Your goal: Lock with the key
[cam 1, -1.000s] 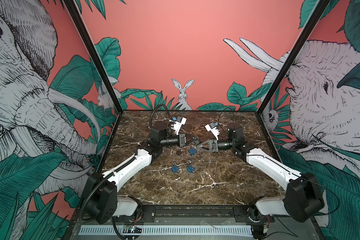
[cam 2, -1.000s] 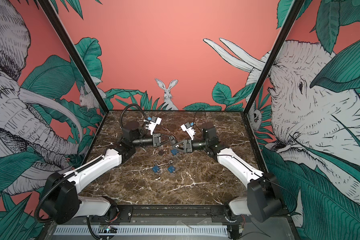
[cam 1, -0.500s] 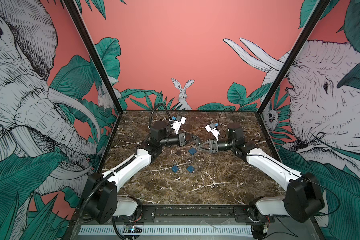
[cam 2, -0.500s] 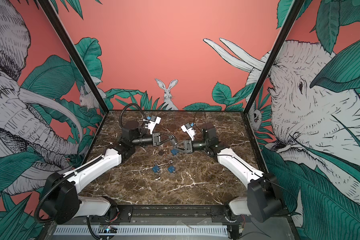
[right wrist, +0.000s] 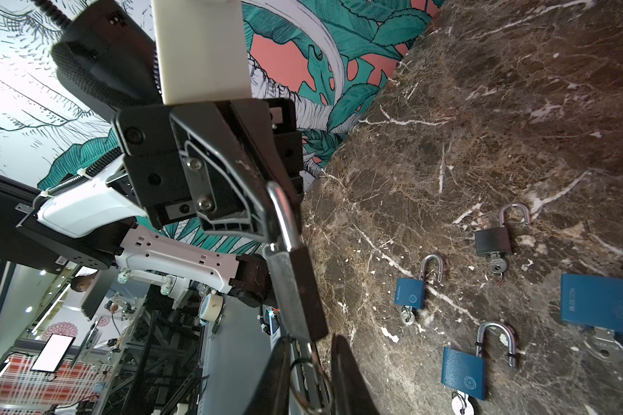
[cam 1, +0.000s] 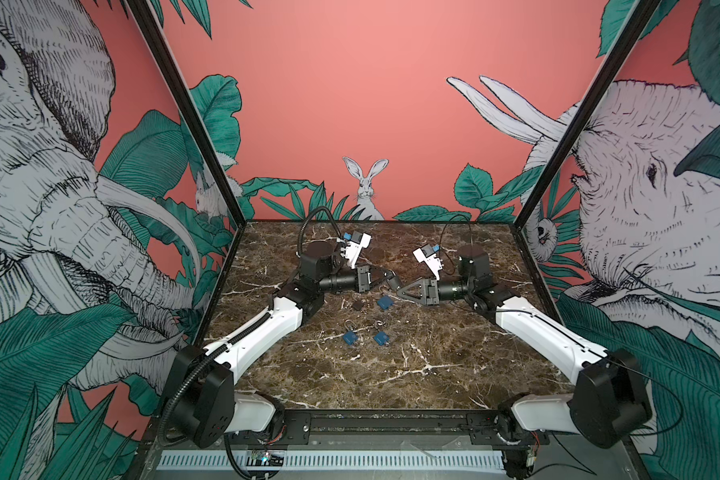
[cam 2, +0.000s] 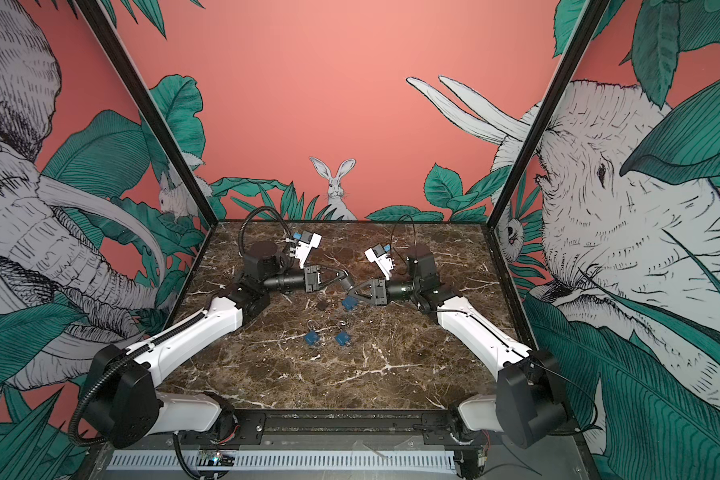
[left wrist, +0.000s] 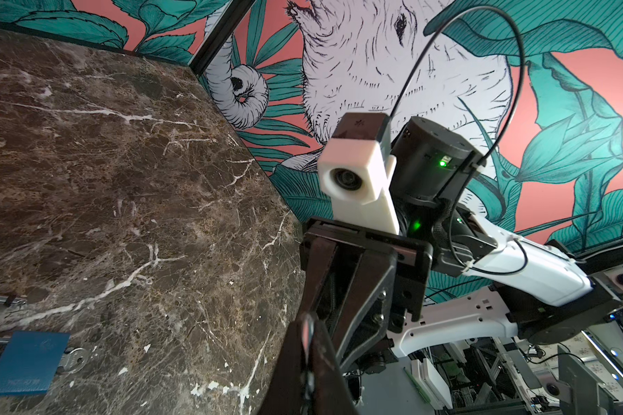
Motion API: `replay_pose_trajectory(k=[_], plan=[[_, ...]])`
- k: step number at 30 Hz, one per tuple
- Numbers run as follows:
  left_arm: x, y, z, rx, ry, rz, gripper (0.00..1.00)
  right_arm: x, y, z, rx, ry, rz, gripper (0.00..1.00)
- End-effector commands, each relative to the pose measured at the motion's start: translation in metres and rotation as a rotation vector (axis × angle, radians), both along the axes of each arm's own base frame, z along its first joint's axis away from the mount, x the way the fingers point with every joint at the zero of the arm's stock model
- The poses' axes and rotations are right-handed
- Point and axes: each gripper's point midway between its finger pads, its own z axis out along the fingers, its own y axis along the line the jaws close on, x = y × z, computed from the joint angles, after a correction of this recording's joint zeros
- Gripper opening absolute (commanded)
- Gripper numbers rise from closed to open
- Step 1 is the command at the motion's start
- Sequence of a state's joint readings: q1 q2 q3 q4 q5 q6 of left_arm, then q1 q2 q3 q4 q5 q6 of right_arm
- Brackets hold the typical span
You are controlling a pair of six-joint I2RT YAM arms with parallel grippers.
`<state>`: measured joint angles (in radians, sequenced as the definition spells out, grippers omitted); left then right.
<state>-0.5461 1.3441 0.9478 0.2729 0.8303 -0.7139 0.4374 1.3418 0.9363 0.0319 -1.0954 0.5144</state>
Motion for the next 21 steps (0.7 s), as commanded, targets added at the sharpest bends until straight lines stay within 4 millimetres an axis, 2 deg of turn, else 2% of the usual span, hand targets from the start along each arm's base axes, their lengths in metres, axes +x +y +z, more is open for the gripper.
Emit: replay_pose_trajectory(k=[1, 6, 11, 21], plan=[[-0.005, 0.005, 0.014, -0.023, -0.037, -0.004, 0.0, 0.004, 0.0, 0.018, 0.028, -0.067, -0.004, 0.14], [-0.004, 0.006, 0.015, -0.023, -0.039, 0.004, 0.0, 0.004, -0.001, 0.015, 0.021, -0.063, -0.011, 0.0], [0.0, 0.008, 0.017, -0.034, -0.037, 0.026, 0.0, 0.004, -0.003, 0.013, 0.017, -0.064, -0.023, 0.0], [0.014, 0.015, 0.039, -0.093, -0.046, 0.064, 0.0, 0.0, -0.006, 0.007, 0.024, -0.05, -0.023, 0.0]])
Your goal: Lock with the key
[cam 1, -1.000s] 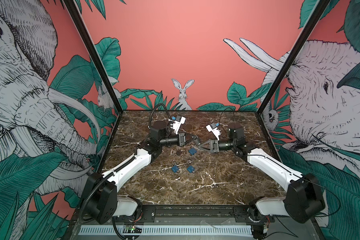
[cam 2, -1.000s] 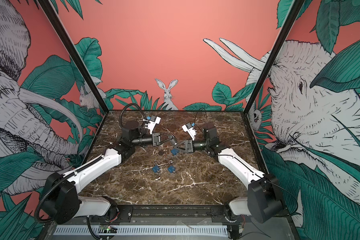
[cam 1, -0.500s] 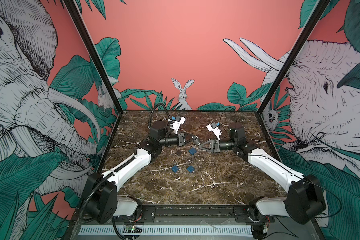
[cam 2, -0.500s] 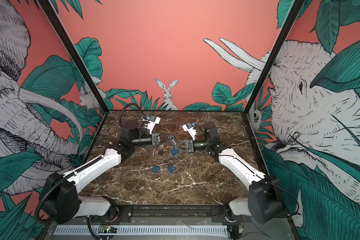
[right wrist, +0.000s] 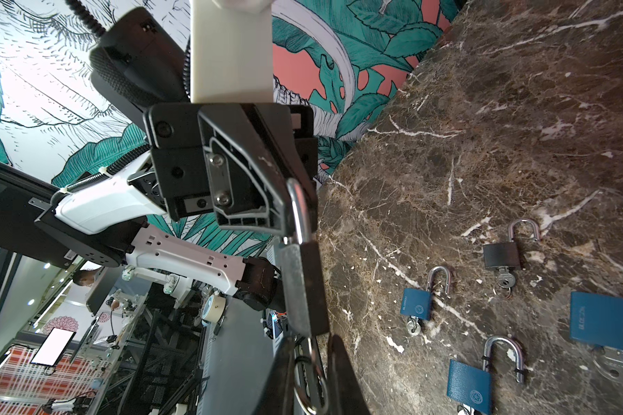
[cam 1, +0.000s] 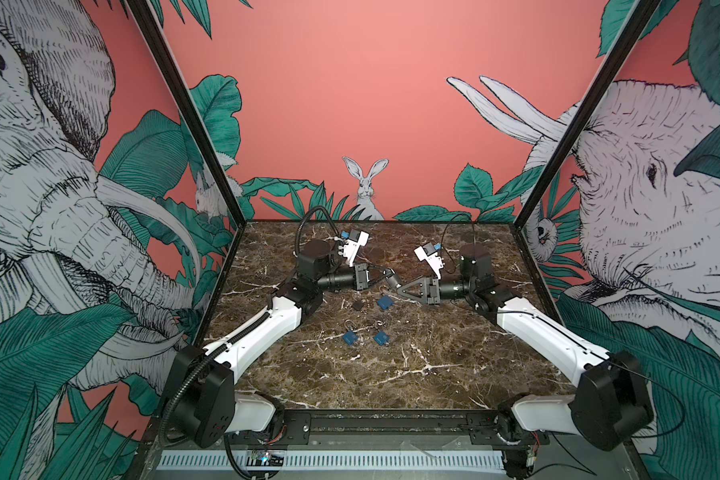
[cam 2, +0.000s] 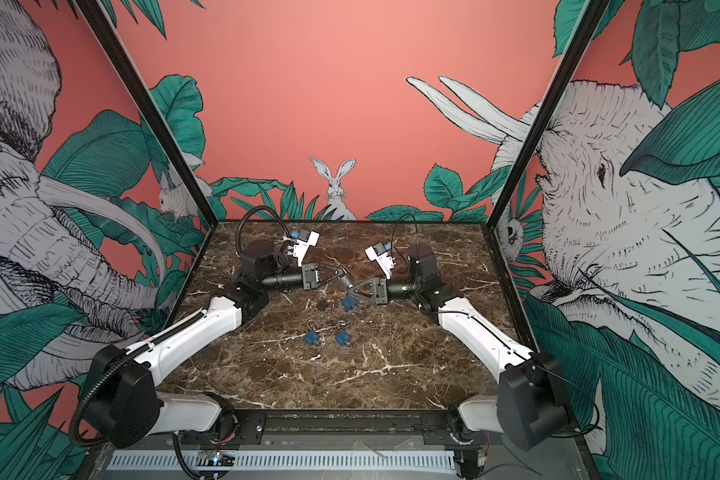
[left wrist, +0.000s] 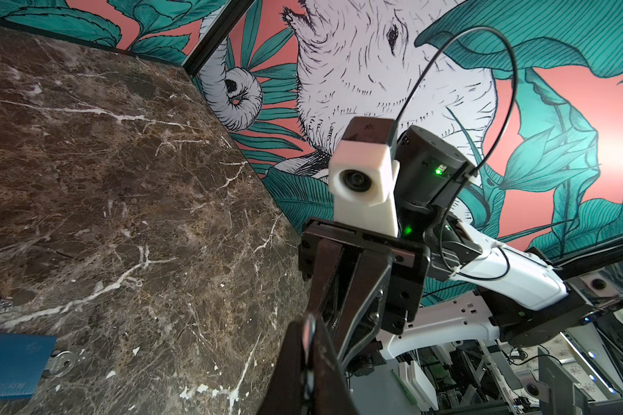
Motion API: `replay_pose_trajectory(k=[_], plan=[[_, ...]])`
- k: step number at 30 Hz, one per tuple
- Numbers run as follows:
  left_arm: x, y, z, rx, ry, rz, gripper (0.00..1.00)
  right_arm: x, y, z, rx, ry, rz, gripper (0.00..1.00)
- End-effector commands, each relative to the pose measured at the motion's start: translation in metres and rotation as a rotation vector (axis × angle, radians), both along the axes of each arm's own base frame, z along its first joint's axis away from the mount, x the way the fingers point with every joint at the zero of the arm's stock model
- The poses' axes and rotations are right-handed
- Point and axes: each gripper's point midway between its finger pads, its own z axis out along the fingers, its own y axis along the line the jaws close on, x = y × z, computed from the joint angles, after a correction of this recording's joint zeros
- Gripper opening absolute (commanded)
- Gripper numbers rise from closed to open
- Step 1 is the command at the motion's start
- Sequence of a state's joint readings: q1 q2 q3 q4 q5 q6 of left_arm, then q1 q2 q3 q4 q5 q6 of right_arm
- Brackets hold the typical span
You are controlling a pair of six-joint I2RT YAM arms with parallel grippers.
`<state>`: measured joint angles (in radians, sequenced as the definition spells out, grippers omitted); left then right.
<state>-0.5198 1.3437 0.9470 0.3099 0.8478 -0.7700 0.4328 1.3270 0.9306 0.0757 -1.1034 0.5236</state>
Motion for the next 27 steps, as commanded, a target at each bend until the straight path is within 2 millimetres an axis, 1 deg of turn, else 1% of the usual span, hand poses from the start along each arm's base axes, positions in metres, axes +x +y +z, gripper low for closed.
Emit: replay_pose_trajectory(k=[1, 9, 27], plan=[[0.01, 0.01, 0.034, -0.064, -0.072, 0.053, 0.0, -0.001, -0.005, -0.002, -0.001, -0.012, -0.024, 0.0], [0.02, 0.014, 0.052, -0.107, -0.088, 0.064, 0.0, -0.003, -0.007, -0.006, -0.001, -0.004, -0.02, 0.0], [0.03, 0.024, 0.068, -0.155, -0.103, 0.08, 0.0, -0.004, -0.009, -0.005, 0.015, 0.001, -0.018, 0.0]])
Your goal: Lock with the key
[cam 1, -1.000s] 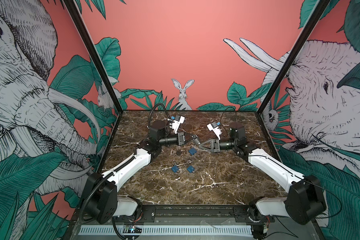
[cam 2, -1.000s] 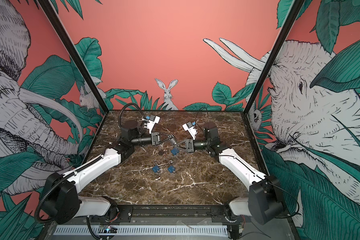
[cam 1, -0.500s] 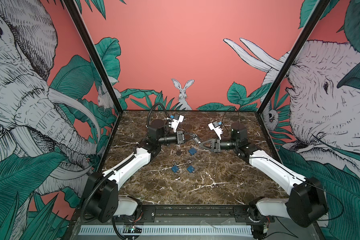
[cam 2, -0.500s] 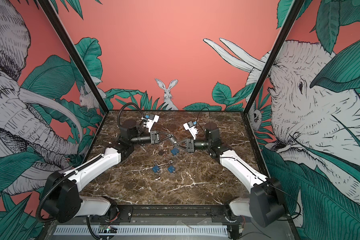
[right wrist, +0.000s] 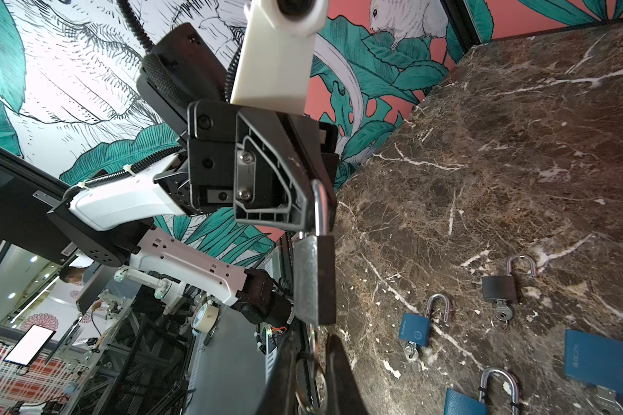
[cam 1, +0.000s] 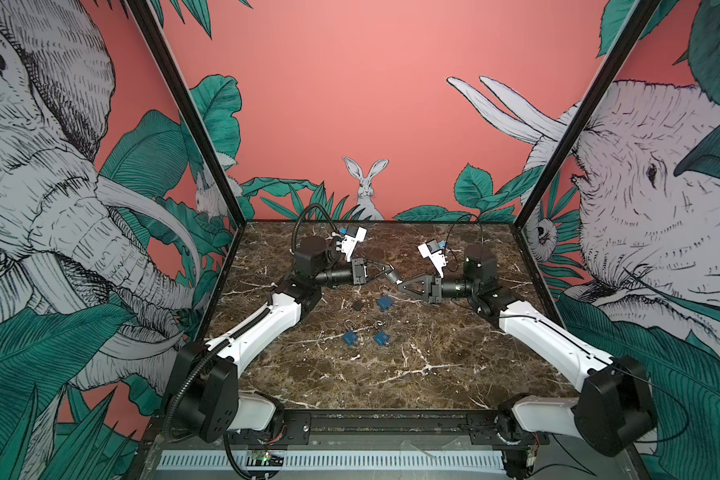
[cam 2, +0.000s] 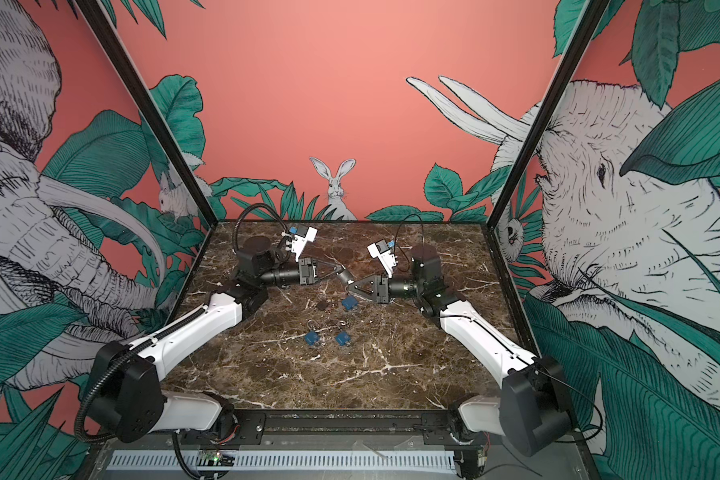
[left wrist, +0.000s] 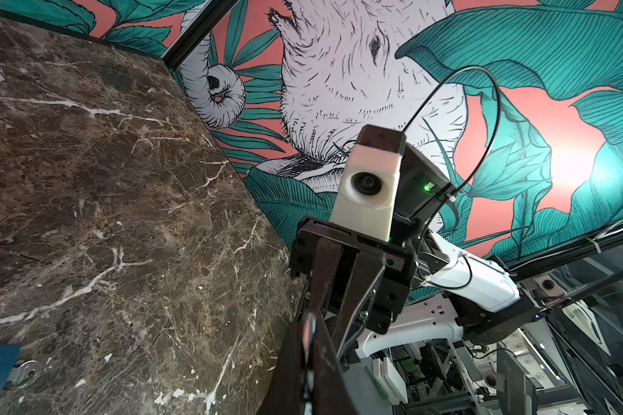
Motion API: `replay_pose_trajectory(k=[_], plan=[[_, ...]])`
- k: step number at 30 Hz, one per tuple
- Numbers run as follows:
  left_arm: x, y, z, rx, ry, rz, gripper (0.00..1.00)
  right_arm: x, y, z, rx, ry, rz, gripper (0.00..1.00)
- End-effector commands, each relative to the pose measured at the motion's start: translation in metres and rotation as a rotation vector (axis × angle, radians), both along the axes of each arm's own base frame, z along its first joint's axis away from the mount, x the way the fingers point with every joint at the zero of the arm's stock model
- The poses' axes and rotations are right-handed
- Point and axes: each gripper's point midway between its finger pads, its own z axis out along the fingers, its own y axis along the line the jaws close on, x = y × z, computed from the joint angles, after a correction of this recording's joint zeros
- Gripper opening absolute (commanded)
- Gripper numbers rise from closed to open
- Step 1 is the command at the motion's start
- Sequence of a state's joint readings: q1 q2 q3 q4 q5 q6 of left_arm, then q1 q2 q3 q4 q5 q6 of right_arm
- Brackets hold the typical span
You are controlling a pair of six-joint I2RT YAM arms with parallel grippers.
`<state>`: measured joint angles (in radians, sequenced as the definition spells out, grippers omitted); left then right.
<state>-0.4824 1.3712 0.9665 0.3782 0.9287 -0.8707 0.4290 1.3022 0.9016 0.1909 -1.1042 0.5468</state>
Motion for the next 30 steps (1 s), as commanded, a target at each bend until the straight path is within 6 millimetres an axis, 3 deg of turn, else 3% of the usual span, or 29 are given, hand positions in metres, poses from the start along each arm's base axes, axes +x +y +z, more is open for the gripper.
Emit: replay_pose_trajectory(k=[1, 30], plan=[[0.026, 0.021, 0.056, -0.101, -0.149, 0.124, 0.0, -0.004, -0.008, -0.019, -0.031, 0.082, -0.009, 0.0], [0.04, 0.045, 0.066, -0.157, -0.139, 0.169, 0.0, -0.013, -0.012, -0.025, -0.021, 0.11, -0.015, 0.0]])
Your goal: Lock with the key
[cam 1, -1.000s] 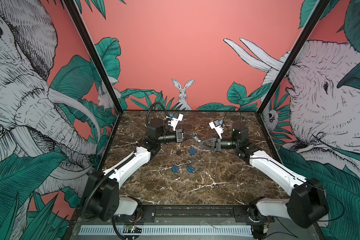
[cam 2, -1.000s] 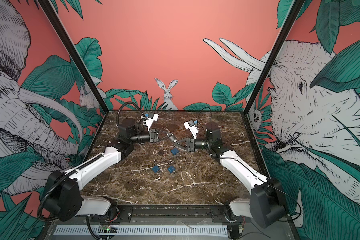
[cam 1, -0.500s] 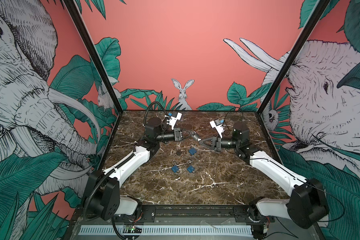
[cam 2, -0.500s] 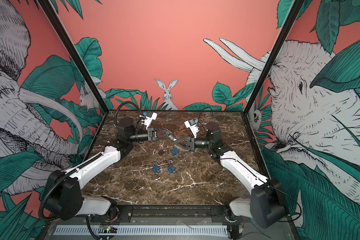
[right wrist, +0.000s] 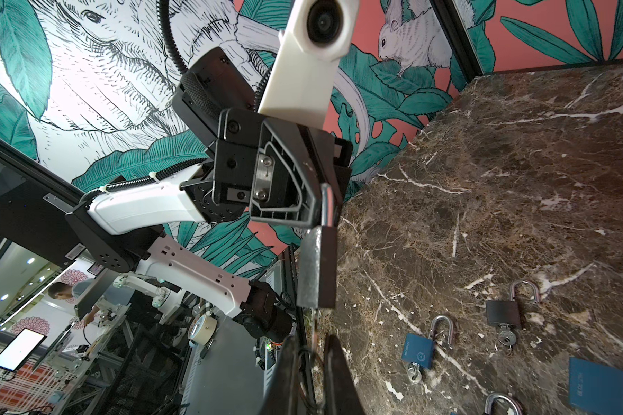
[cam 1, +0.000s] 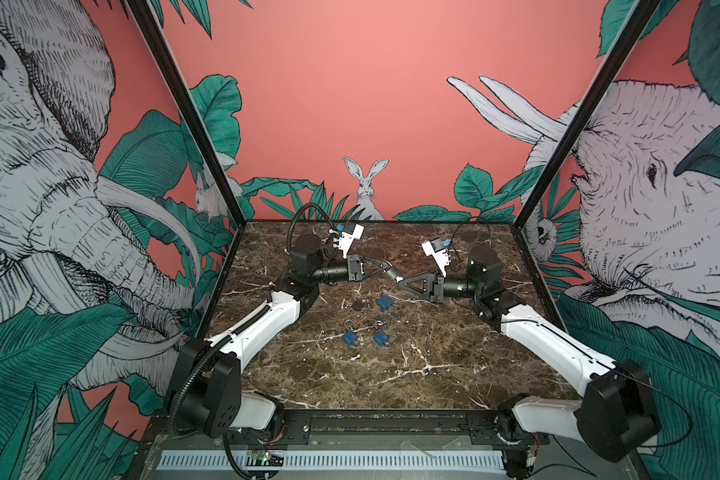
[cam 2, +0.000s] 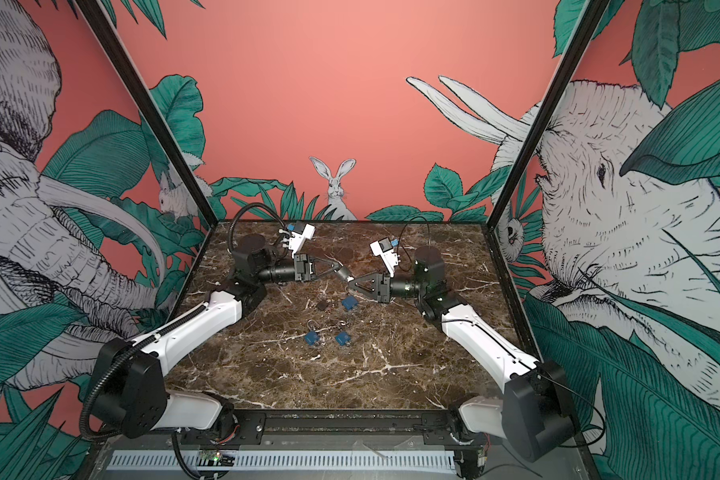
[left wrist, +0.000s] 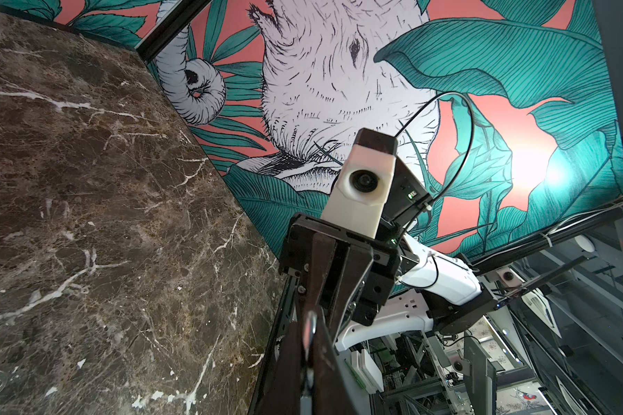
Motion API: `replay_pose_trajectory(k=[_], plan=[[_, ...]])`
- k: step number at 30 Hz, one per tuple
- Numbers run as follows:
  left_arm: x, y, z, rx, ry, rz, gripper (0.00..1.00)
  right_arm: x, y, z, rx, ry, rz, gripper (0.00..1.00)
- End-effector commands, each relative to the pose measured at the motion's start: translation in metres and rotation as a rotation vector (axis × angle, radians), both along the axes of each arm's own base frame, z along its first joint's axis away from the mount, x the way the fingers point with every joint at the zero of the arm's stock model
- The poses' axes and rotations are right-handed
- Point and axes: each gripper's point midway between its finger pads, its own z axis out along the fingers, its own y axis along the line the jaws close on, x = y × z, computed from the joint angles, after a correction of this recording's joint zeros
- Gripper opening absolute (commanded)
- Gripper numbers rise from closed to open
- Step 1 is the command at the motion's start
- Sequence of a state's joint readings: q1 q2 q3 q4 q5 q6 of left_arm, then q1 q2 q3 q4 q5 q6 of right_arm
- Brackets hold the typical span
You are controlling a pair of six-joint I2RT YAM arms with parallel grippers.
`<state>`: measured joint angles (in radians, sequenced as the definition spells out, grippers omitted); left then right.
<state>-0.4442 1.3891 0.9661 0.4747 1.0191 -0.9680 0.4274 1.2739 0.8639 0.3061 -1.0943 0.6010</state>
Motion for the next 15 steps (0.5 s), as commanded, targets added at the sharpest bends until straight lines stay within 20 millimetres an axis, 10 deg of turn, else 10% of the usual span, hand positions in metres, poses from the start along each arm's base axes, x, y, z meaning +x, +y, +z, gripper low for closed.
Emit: replay_pose_trajectory(k=[1, 15], plan=[[0.039, 0.0382, 0.0556, -0.105, -0.162, 0.223, 0.0, -0.0114, -0.0106, -0.037, -0.066, 0.156, 0.002, 0.0], [0.0442, 0.0482, 0.0551, -0.103, -0.159, 0.248, 0.0, -0.0166, -0.0132, -0.0413, -0.072, 0.166, -0.003, 0.0]])
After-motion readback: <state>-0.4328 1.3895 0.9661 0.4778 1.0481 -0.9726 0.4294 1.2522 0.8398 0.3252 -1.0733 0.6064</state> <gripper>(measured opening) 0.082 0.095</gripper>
